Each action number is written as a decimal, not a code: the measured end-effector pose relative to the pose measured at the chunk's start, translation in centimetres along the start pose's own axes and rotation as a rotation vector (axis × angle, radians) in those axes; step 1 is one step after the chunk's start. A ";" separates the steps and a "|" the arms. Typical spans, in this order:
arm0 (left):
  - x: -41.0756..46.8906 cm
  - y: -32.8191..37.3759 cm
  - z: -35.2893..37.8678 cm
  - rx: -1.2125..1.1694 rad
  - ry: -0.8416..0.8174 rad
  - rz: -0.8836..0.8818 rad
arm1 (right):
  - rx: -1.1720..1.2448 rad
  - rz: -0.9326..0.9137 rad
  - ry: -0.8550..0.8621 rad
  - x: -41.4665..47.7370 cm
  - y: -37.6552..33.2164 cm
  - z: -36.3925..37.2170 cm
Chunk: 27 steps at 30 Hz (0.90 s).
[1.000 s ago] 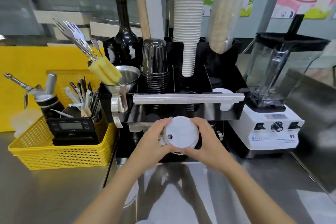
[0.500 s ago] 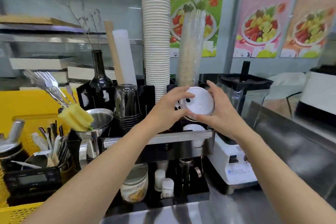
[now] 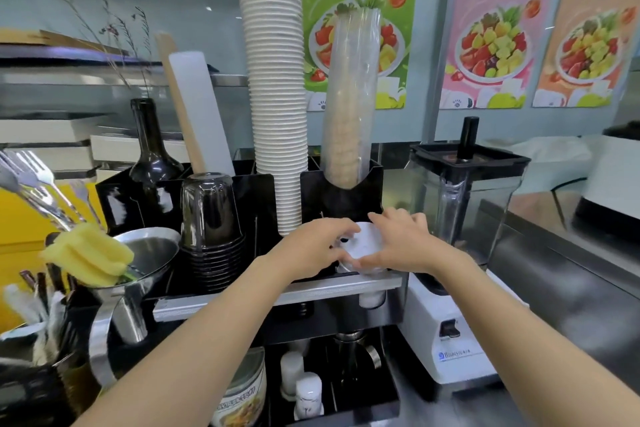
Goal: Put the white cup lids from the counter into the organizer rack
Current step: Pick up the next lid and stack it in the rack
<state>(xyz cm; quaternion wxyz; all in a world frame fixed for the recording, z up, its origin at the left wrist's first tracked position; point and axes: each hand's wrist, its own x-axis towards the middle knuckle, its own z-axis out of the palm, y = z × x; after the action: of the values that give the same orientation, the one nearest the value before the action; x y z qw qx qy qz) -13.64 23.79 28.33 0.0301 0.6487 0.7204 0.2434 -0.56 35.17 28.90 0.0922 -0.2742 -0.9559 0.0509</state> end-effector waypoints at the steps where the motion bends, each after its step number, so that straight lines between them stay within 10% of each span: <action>1: 0.2 -0.1 0.2 0.012 -0.006 0.004 | -0.048 0.000 -0.023 0.3 -0.1 0.0; 19: 2.3 0.2 0.9 0.424 -0.237 -0.061 | -0.450 0.062 -0.440 3.3 -2.7 -1.5; 27: 2.6 0.6 0.7 0.463 -0.328 -0.086 | -0.258 0.049 -0.512 3.4 -2.4 -1.2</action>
<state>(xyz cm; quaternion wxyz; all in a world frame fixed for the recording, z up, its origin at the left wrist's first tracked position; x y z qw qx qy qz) -13.25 26.55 28.62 0.0074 0.6377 0.7693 -0.0374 -4.36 34.97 30.96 -0.1890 -0.2849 -0.9397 -0.0014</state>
